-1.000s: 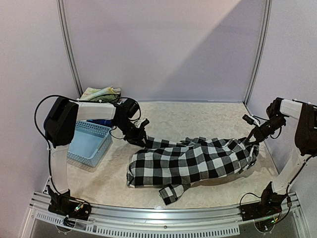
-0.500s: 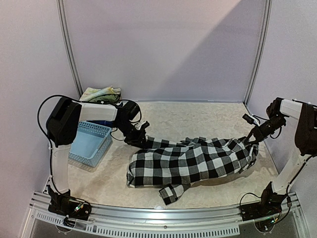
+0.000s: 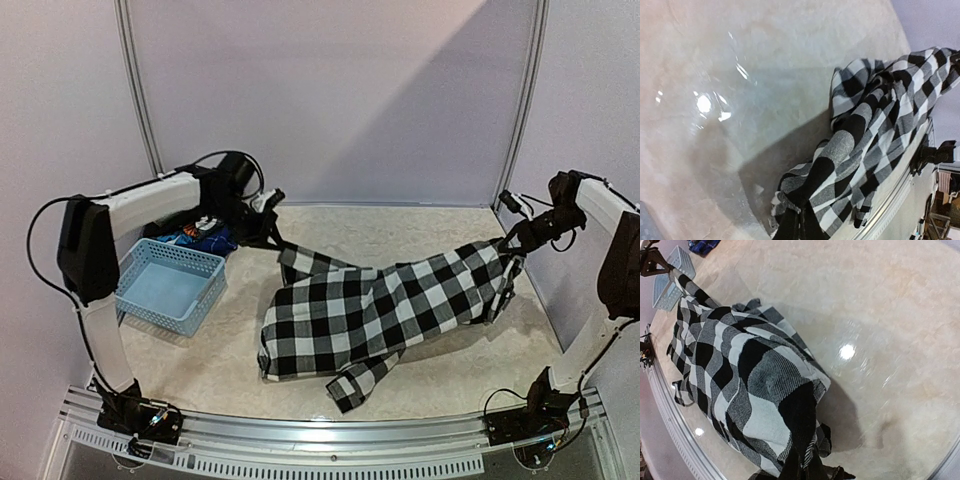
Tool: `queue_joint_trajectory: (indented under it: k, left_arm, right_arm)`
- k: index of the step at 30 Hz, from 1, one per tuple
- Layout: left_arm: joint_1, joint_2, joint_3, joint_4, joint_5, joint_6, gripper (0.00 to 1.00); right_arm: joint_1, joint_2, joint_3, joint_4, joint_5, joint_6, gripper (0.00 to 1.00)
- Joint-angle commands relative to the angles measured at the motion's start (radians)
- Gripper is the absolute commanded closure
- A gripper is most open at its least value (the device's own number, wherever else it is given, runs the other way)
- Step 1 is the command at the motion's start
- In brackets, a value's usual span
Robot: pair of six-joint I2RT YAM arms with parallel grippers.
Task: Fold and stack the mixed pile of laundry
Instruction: Flatten out the crumpled shirt at the center of the board.
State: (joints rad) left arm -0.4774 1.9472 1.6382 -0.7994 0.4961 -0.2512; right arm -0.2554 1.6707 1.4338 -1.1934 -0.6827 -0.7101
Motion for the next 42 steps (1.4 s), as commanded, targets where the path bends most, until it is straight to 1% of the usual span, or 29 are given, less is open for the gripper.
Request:
queue_joint_trajectory:
  k: [1,6,10,14,17,20,22,25,28,29,30,31,32,33,34,35,36,38,39,42]
  left_arm:
    - [0.064,-0.099,0.068,-0.060,-0.023,0.015,1.00]
    - [0.097,-0.175,0.080,-0.076,-0.050,0.017,1.00]
    - [0.119,-0.249,0.047,-0.038,-0.069,0.008,1.00]
    - [0.130,-0.321,-0.004,0.055,-0.073,-0.024,1.00]
    - [0.132,-0.311,0.005,0.099,-0.084,-0.041,1.00]
    - [0.131,-0.228,0.072,0.128,-0.089,-0.049,1.00]
    - [0.132,-0.132,0.163,0.121,-0.123,-0.040,1.00]
    - [0.139,0.032,0.378,0.091,-0.204,-0.041,1.00]
    - [0.147,0.203,0.577,0.077,-0.281,-0.074,1.00]
    - [0.149,0.255,0.635,0.076,-0.286,-0.089,0.98]
    - [0.150,0.300,0.685,0.064,-0.278,-0.107,0.89]
    - [0.149,0.344,0.737,0.039,-0.268,-0.120,0.78]
    - [0.145,0.371,0.766,0.017,-0.260,-0.131,0.70]
    - [0.138,0.375,0.759,0.008,-0.254,-0.129,0.64]
    - [0.129,0.341,0.714,0.013,-0.257,-0.109,0.60]
    - [0.116,0.289,0.633,0.044,-0.273,-0.082,0.57]
    - [0.102,0.223,0.516,0.092,-0.289,-0.049,0.55]
    - [0.072,0.081,0.276,0.195,-0.302,0.011,0.53]
    - [0.058,0.022,0.154,0.216,-0.290,0.041,0.53]
    - [0.017,-0.086,-0.014,0.177,-0.299,0.118,0.53]
  right_arm:
    - [0.001,-0.067,0.074,0.098,-0.038,0.088,1.00]
    - [0.000,-0.134,0.071,0.185,-0.037,0.162,1.00]
    - [-0.002,-0.197,0.057,0.253,-0.049,0.202,1.00]
    - [-0.002,-0.284,0.028,0.311,-0.160,0.228,1.00]
    - [-0.002,-0.324,0.014,0.335,-0.203,0.256,1.00]
    - [-0.002,-0.320,-0.002,0.332,-0.214,0.259,1.00]
    - [-0.002,-0.314,-0.027,0.353,-0.210,0.249,1.00]
    - [-0.002,-0.312,-0.069,0.451,-0.180,0.261,1.00]
    - [-0.003,-0.294,-0.082,0.535,-0.115,0.310,1.00]
    - [-0.003,-0.278,-0.076,0.545,-0.100,0.330,1.00]
    - [-0.004,-0.264,-0.064,0.544,-0.090,0.342,1.00]
    - [-0.002,-0.243,-0.049,0.530,-0.080,0.357,1.00]
    - [-0.003,-0.223,-0.029,0.510,-0.074,0.365,1.00]
    - [-0.003,-0.193,-0.011,0.484,-0.071,0.370,1.00]
    - [-0.002,-0.174,0.002,0.463,-0.070,0.368,0.99]
    - [-0.004,-0.155,0.005,0.449,-0.067,0.364,0.99]
    - [-0.004,-0.141,0.002,0.443,-0.064,0.363,0.99]
    - [-0.002,-0.131,-0.018,0.444,-0.060,0.361,0.99]
    - [-0.003,-0.128,-0.027,0.447,-0.060,0.356,0.99]
    - [-0.003,-0.122,-0.045,0.446,-0.053,0.352,0.99]
